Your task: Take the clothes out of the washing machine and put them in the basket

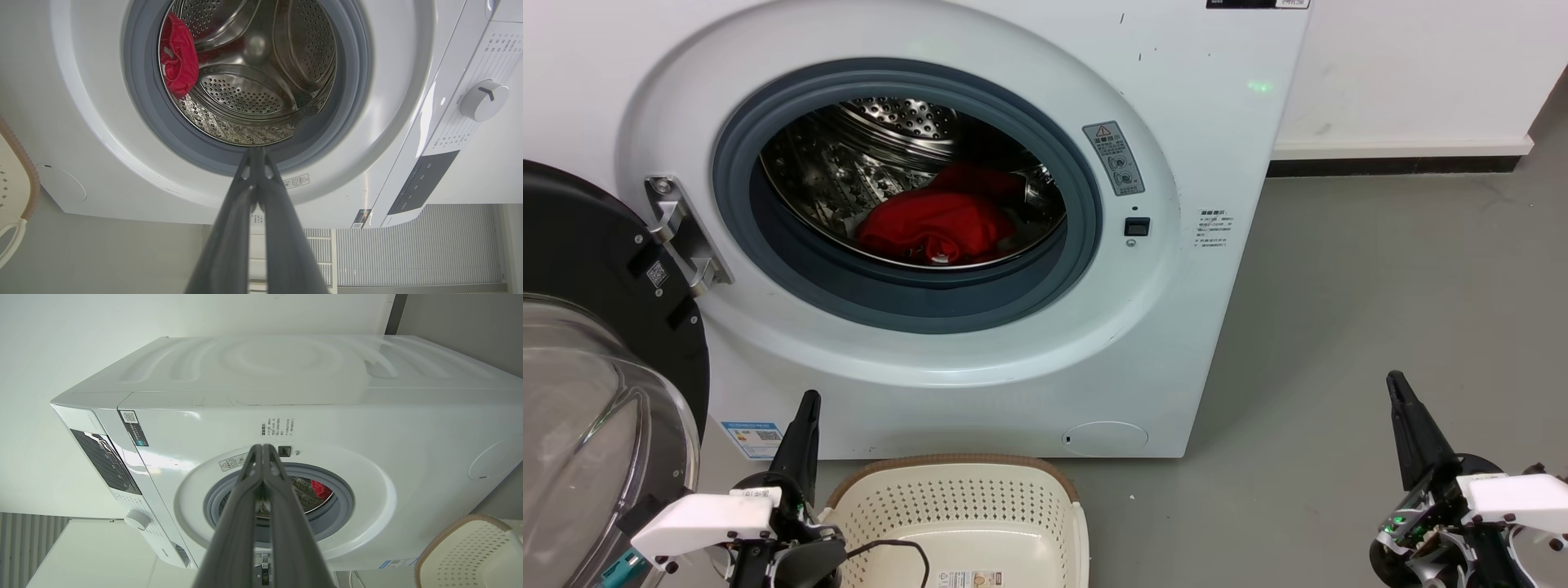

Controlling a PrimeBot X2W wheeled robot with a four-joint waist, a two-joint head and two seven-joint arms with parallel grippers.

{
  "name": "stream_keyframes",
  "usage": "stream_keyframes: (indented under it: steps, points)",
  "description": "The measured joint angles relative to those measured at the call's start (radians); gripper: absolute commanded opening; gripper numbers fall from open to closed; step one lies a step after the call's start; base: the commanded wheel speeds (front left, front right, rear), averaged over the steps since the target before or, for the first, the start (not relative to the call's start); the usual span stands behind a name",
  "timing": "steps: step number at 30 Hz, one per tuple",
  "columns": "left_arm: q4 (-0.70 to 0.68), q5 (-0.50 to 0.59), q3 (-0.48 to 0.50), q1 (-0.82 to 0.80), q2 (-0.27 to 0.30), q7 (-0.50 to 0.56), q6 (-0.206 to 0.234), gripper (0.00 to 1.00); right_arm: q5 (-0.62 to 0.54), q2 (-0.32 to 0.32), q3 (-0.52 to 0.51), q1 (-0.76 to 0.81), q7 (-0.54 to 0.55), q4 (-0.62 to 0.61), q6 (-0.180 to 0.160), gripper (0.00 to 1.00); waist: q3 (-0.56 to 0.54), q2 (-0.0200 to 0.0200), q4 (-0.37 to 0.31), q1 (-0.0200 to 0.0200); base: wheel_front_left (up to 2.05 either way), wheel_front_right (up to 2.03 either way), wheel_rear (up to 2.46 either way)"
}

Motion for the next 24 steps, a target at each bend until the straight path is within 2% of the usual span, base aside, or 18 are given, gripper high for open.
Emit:
stream_keyframes:
  steps: [11,12,18,24]
  points:
    - [0.000,0.000,0.000,0.000,0.000,0.000,0.000,0.00,0.000,0.000,0.000,0.000,0.000,0.000,0.000,0.00,0.000,0.0000,0.000,0.0000,0.00,0.00,0.00]
    - [0.004,0.000,-0.001,0.001,0.000,0.000,0.000,1.00,0.000,0.000,0.000,0.002,0.000,0.003,0.000,1.00,0.000,0.0000,0.000,0.0000,0.00,0.00,0.00]
    - [0.017,0.004,-0.021,0.023,-0.002,-0.021,0.000,1.00,-0.001,0.002,0.011,0.027,-0.018,0.011,0.000,1.00,0.000,0.0000,0.000,0.0000,0.00,0.00,0.00]
    - [-0.005,0.060,-0.041,0.022,-0.002,-0.050,0.000,1.00,-0.065,0.002,0.024,0.030,-0.049,-0.005,0.000,1.00,0.001,0.0000,-0.001,0.0000,0.00,0.00,0.00]
